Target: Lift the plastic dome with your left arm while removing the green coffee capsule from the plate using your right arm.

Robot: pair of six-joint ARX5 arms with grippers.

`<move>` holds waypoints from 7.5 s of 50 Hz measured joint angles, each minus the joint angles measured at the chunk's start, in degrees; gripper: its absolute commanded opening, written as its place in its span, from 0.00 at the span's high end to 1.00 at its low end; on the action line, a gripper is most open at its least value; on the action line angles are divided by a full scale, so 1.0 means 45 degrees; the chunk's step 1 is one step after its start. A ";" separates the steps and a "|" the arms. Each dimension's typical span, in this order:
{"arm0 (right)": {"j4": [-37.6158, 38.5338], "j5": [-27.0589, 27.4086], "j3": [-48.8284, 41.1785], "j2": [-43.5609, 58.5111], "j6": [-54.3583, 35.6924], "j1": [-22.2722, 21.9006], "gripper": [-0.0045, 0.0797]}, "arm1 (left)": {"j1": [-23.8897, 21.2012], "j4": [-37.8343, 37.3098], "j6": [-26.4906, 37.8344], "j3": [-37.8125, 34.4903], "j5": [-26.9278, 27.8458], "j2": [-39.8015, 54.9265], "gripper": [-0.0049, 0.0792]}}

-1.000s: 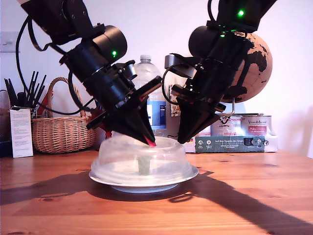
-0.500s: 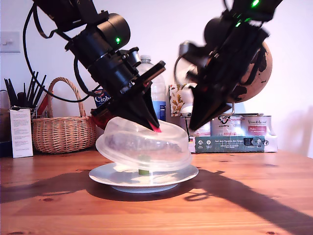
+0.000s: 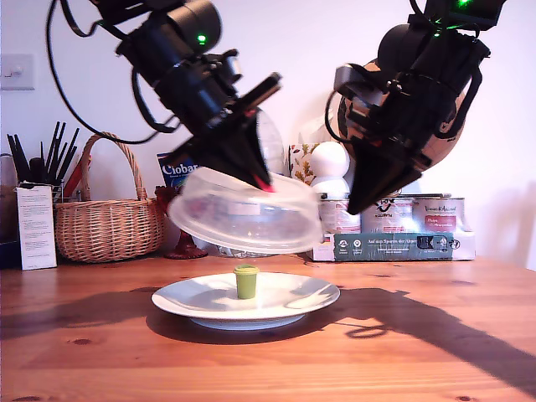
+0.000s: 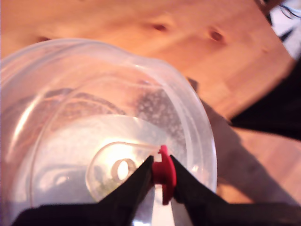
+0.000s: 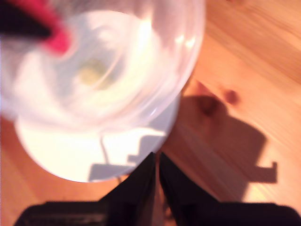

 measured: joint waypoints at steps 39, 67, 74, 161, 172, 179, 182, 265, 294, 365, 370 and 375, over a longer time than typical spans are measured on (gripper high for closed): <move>0.1379 -0.1977 -0.0005 0.1520 -0.1763 0.1423 0.32 | 0.3245 -0.0015 0.0937 0.0010 -0.0078 0.0000 0.97; 0.3240 0.0141 -0.0005 0.1870 -0.2458 0.2404 0.32 | 0.3827 0.0204 0.1171 0.0010 0.0049 0.0000 0.97; 0.3269 0.0141 -0.0005 0.2273 -0.2181 0.2409 0.32 | 0.3827 0.0355 0.1171 0.0010 0.0126 0.0000 0.97; 0.5775 -0.0253 -0.0005 0.3735 -0.0578 0.2754 0.55 | 0.3827 0.0442 0.1273 0.0010 0.0253 0.0000 0.97; 0.5819 -0.0253 -0.0005 0.3735 -0.0398 0.2754 0.55 | 0.3827 0.0442 0.1273 0.0010 0.0253 0.0000 0.97; 0.5916 -0.0253 -0.0005 0.3735 -0.0262 0.2754 0.58 | 0.3827 0.0442 0.1273 0.0010 0.0257 0.0000 0.97; 0.5950 -0.0253 -0.0005 0.3735 -0.0121 0.2754 0.58 | 0.3827 0.0442 0.1273 0.0010 0.0257 0.0000 0.97; 0.3332 -0.0107 0.1797 0.3759 -0.0675 0.2744 0.36 | 0.3827 0.0437 0.1273 0.0010 0.0515 0.0000 0.97; 0.3376 -0.0049 0.1797 0.4075 -0.0709 0.2754 0.36 | 0.3827 0.0437 0.1273 0.0010 0.0563 0.0000 0.97; 0.3881 0.0180 0.1797 0.4546 -0.0403 0.2822 0.64 | 0.3827 0.0384 0.1273 0.0010 0.0568 0.0000 0.97; 0.3861 0.0175 0.1797 0.4546 -0.0403 0.2822 0.64 | 0.3827 0.0374 0.1273 0.0010 0.0573 0.0000 0.97; 0.3837 0.0175 0.1797 0.4546 -0.0403 0.2822 0.64 | 0.3827 0.0369 0.1273 0.0010 0.0573 0.0000 0.97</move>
